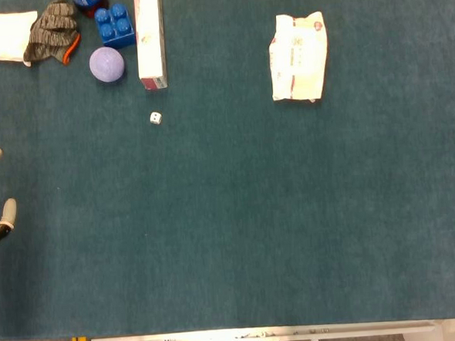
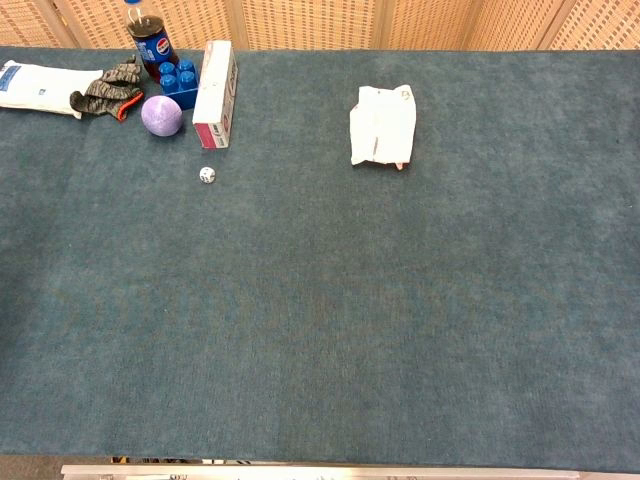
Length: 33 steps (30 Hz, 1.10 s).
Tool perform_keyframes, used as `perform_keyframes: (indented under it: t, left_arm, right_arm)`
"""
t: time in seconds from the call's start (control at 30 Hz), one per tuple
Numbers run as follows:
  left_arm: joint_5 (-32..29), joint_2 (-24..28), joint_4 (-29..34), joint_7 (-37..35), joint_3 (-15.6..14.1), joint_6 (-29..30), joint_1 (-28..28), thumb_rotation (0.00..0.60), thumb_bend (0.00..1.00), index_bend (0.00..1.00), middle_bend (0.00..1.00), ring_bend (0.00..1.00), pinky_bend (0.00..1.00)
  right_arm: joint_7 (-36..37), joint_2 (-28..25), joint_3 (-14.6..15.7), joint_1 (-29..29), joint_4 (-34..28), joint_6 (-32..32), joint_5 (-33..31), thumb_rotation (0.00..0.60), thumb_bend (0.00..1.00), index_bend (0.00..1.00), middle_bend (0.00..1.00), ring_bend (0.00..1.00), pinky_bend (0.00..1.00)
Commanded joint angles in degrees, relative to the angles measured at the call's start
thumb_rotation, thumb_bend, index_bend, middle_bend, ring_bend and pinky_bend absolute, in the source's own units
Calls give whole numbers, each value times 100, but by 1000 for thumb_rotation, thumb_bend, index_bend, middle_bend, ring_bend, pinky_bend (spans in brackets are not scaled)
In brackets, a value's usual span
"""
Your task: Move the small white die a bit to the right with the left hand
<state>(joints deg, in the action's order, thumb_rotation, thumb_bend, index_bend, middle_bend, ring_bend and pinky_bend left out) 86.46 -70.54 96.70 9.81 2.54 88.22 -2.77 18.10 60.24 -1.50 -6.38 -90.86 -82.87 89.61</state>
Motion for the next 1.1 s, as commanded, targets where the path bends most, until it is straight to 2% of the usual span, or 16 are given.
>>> perform_keyframes:
  t: [0.03, 0.47, 0.6, 0.67, 0.73, 0.83, 0.93, 1.0, 1.1]
  left_arm:
    - [-20, 11, 17, 8, -1, -23, -8, 600, 331, 203, 329, 269, 218]
    - [37, 53, 44, -115, -9, -74, -63, 600, 330, 203, 329, 269, 218]
    - [119, 159, 116, -374, -12, -287, -210, 600, 331, 203, 332, 274, 228]
    - [180, 240, 178, -586, -6, -447, -327, 600, 331, 203, 378, 312, 326]
    - [247, 345, 219, -835, -2, -702, -503, 600, 331, 203, 541, 446, 537]
    - [272, 526, 275, -1193, 2, -1234, -831, 600, 330, 198, 776, 669, 760]
    - [141, 720, 362, -1452, 18, -1953, -1226, 600, 338, 162, 913, 839, 891]
    - [46, 844, 429, -1603, 21, -2438, -1487, 600, 389, 132, 966, 902, 948]
    - [-129, 970, 481, -1721, 58, -3151, -1902, 600, 501, 92, 991, 960, 996]
  right_arm:
    - [-1, 7, -6, -9, 7, 13, -8, 600, 409, 303, 438, 383, 315]
    - [-34, -13, -43, -21, -19, -10, -14, 600, 409, 302, 438, 383, 315]
    - [-129, -29, -126, -47, -55, -32, -79, 600, 409, 302, 438, 383, 315]
    - [-184, -23, -182, -68, -90, -29, -142, 600, 409, 302, 438, 383, 315]
    - [-270, -21, -245, -104, -143, 3, -221, 600, 409, 303, 438, 383, 315]
    - [-377, -18, -314, -163, -209, 53, -284, 600, 409, 303, 438, 383, 315]
    - [-446, -24, -355, -213, -255, 98, -309, 600, 409, 302, 438, 383, 315]
    - [-468, -37, -363, -226, -280, 108, -308, 600, 409, 302, 438, 383, 315]
    - [-497, -54, -371, -215, -309, 88, -323, 600, 409, 302, 438, 383, 316]
